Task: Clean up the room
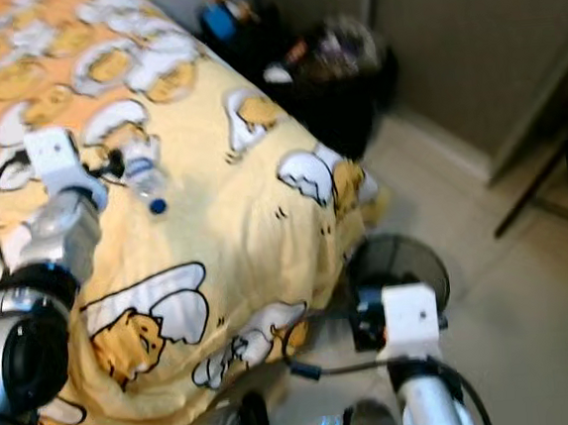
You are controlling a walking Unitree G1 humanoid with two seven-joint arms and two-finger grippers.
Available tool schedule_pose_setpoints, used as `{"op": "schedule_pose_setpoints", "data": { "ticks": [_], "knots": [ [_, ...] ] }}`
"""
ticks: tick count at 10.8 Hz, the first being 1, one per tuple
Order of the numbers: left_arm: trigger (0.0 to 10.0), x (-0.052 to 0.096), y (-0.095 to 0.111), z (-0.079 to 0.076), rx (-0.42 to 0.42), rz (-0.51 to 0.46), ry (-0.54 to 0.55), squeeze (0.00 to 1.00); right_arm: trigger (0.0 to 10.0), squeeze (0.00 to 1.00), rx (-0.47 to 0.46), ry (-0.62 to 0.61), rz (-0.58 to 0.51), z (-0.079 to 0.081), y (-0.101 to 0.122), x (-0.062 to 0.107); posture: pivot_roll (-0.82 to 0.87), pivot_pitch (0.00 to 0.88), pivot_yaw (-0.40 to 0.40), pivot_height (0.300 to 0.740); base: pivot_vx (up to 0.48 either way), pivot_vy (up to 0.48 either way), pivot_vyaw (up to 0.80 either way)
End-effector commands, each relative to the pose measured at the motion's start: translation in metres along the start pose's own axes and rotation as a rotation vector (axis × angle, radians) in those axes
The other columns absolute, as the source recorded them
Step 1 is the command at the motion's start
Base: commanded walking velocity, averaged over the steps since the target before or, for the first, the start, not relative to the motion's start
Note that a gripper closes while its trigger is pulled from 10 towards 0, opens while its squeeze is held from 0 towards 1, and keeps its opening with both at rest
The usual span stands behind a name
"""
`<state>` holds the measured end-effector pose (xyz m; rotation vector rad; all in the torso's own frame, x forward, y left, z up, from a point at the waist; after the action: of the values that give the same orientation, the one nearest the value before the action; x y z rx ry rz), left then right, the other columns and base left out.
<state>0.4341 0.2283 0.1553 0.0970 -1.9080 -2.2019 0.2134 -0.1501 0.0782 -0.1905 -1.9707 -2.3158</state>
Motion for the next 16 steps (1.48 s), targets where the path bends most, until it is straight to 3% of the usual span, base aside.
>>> {"op": "schedule_pose_setpoints", "data": {
  "ticks": [1,5,7,9,11,12,16],
  "knots": [
    [10.0,0.000,-0.004,0.002,0.021,0.018,0.006,0.00,10.0,0.00,0.001,0.016,-0.007,0.008,0.003,0.005,-0.25,0.303,0.174,0.740,0.000,0.000,0.00],
    [10.0,0.001,-0.015,0.008,0.042,0.106,0.092,0.00,10.0,0.00,0.013,0.039,0.012,0.016,0.008,0.028,-0.30,0.355,0.188,0.740,0.000,0.000,0.00],
    [10.0,0.004,-0.031,0.002,0.106,0.174,0.078,0.00,10.0,0.00,0.003,0.027,0.023,0.018,0.005,0.032,-0.30,0.360,0.204,0.740,0.000,0.000,0.00],
    [10.0,0.008,-0.042,-0.015,0.140,0.215,-0.017,0.00,10.0,0.00,-0.008,0.015,0.017,0.021,0.008,0.033,-0.32,0.368,0.221,0.740,0.000,0.000,0.00],
    [10.0,0.009,-0.044,-0.022,0.057,0.222,-0.070,0.00,10.0,0.00,-0.014,-0.008,0.031,0.020,0.004,0.040,-0.34,0.387,0.234,0.740,0.000,0.000,0.00],
    [0.0,0.009,-0.044,-0.022,0.053,0.222,-0.073,0.00,10.0,0.00,-0.016,-0.013,0.033,0.020,0.004,0.042,-0.34,0.388,0.236,0.740,0.000,0.000,0.00],
    [0.0,0.006,-0.029,-0.039,-0.059,0.163,-0.169,0.00,10.0,0.00,-0.028,-0.048,0.014,0.017,0.006,0.036,-0.33,0.359,0.254,0.740,0.000,0.000,0.00]
  ]
}}
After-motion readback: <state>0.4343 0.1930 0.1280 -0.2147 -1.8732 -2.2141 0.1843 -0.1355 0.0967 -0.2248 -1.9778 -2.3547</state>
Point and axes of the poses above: a point about 5 cm out from each wrist's last joint towards the gripper, its own x axis pointing back from the gripper into the wrist, its own y axis along the axis of the wrist's last joint, z = x × y, the point moved 4 cm from there along -x, pointing out of the wrist towards the gripper, and after that the axes turned 15 degrees about -x, right-handed, at the moved point
